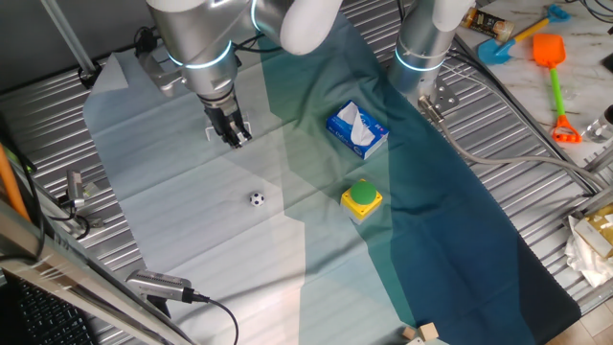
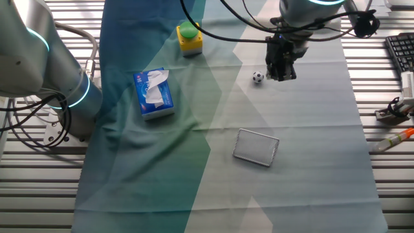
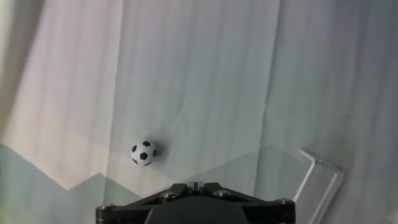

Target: Push the soccer ball into the goal

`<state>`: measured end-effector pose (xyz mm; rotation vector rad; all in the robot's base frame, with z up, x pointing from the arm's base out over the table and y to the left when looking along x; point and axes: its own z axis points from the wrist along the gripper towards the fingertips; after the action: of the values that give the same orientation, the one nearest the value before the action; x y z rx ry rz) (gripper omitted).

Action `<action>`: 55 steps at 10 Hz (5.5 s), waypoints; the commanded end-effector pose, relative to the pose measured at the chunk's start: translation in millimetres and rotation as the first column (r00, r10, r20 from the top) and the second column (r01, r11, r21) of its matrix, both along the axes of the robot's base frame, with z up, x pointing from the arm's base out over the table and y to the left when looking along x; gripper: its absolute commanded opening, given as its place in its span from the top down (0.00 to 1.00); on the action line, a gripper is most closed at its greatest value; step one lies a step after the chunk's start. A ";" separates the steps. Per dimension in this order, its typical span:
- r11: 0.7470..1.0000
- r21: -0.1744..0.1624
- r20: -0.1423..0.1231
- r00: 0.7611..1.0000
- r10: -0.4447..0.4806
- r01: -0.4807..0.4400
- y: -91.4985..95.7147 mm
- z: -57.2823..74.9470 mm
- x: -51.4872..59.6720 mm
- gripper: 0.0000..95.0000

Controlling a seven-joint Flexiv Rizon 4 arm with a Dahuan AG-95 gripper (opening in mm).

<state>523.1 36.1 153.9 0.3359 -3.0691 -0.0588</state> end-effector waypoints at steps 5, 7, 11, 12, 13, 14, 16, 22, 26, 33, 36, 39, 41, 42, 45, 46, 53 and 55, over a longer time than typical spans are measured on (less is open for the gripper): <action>0.997 0.007 -0.071 0.995 0.072 -0.072 0.3 -0.1 -0.3 1.00; 0.997 0.008 -0.070 0.994 0.081 -0.081 0.3 -0.1 -0.3 1.00; 0.997 0.030 -0.070 0.995 0.071 -0.069 6.4 -0.2 -1.2 1.00; 0.998 0.030 -0.072 0.996 0.055 -0.053 15.5 -0.5 -3.2 1.00; 0.999 0.038 -0.072 0.997 0.032 -0.030 29.2 -2.7 -4.7 1.00; 0.999 0.041 -0.073 0.997 0.021 -0.018 37.8 -4.2 -4.2 1.00; 0.999 0.047 -0.074 0.997 -0.010 0.013 61.4 -9.5 -0.1 1.00; 0.993 0.046 -0.043 0.994 -0.104 0.106 137.9 -61.4 4.5 1.00; 0.993 0.056 -0.015 0.995 -0.101 0.102 148.0 -90.6 3.7 1.00; 0.994 0.063 0.002 0.996 -0.089 0.088 144.4 -112.6 -0.3 1.00; 0.995 0.063 0.009 0.996 -0.084 0.083 143.4 -118.9 -1.4 1.00; 0.995 0.057 0.011 0.997 -0.082 0.082 140.8 -120.7 -2.5 1.00; 0.995 0.062 0.012 0.997 -0.075 0.074 133.5 -121.8 -5.4 1.00; 0.995 0.064 0.014 0.997 -0.073 0.072 131.3 -123.8 -6.2 1.00; 0.995 0.069 0.021 0.997 -0.068 0.067 124.6 -130.1 -8.9 1.00; 0.996 0.069 0.022 0.998 -0.066 0.064 122.7 -131.5 -9.8 1.00; 0.996 0.083 0.048 0.999 0.013 -0.017 71.5 -127.9 -27.0 1.00; 0.995 0.095 0.046 0.998 0.034 -0.039 56.3 -118.9 -29.7 1.00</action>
<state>493.0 90.4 35.2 0.4063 -3.1102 -0.1970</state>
